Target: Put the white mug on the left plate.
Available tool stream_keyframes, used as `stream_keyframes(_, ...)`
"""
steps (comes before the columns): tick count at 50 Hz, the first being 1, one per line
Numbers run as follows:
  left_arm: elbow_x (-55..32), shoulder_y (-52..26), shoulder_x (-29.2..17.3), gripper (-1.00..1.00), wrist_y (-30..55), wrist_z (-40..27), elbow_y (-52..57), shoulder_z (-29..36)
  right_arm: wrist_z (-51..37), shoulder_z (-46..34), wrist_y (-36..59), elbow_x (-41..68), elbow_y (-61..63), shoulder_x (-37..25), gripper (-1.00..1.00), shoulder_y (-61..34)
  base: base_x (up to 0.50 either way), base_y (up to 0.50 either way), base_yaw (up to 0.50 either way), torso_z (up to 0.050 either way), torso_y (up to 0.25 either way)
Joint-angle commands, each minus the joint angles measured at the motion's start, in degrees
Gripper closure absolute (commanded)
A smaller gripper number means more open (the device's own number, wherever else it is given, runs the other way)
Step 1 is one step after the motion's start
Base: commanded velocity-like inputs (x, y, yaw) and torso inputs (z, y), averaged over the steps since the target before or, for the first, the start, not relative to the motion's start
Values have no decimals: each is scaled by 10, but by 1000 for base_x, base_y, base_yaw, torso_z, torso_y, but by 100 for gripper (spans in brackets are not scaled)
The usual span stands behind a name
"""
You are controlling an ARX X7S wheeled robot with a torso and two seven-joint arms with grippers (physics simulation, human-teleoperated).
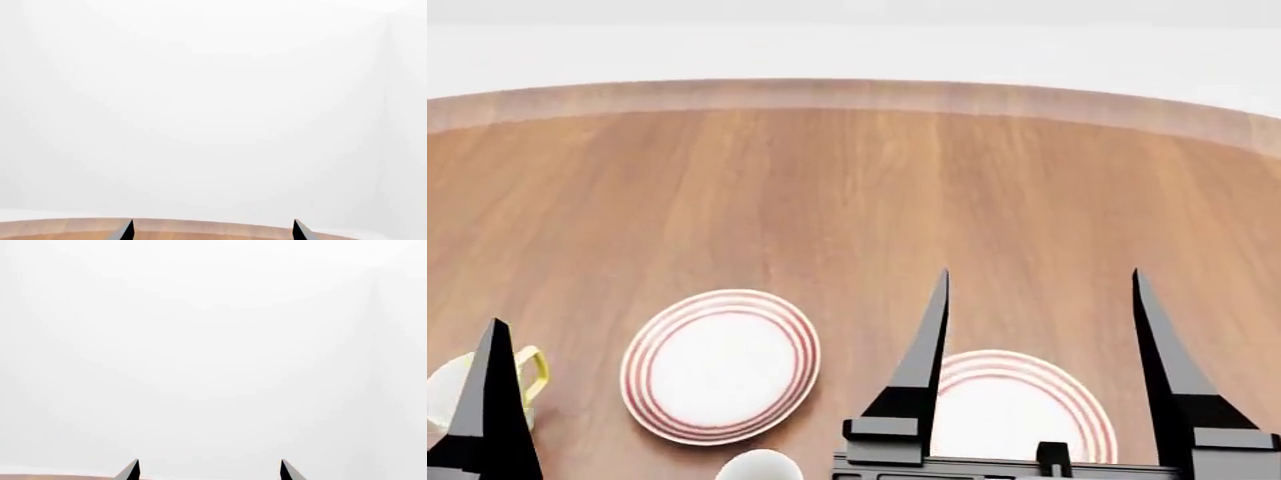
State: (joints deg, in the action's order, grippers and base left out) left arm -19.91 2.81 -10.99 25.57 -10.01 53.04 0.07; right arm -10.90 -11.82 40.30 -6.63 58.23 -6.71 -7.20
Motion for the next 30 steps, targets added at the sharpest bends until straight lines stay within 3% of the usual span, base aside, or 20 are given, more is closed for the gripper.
stream_keyframes(1, -11, 0, -6, -100, -1, -4, -2, 0, -5, 0, -3, 7, -3, -2, -100, -1, 500, 8, 0, 0, 0)
stream_keyframes(10, -18, -1, -10, -100, -2, -7, -5, 1, -14, 8, -31, 18, -6, -2, -100, 8, 500, 7, 0, 0, 1)
stream_keyframes(15, -22, -1, -13, -100, -1, -10, -3, 1, -29, -12, 8, -18, -3, -11, -100, -1, 0, 40, 0, 0, 0)
stream_keyframes(17, -22, -1, -14, -100, -3, -10, -4, 1, -32, -42, 48, -52, 0, -24, -100, -14, 0, 500, 0, 0, 0)
stream_keyframes(30, -25, 0, -19, -100, -9, -16, -8, 5, -37, -31, 14, -37, -6, -23, -100, -5, 0, 500, 0, 0, 0)
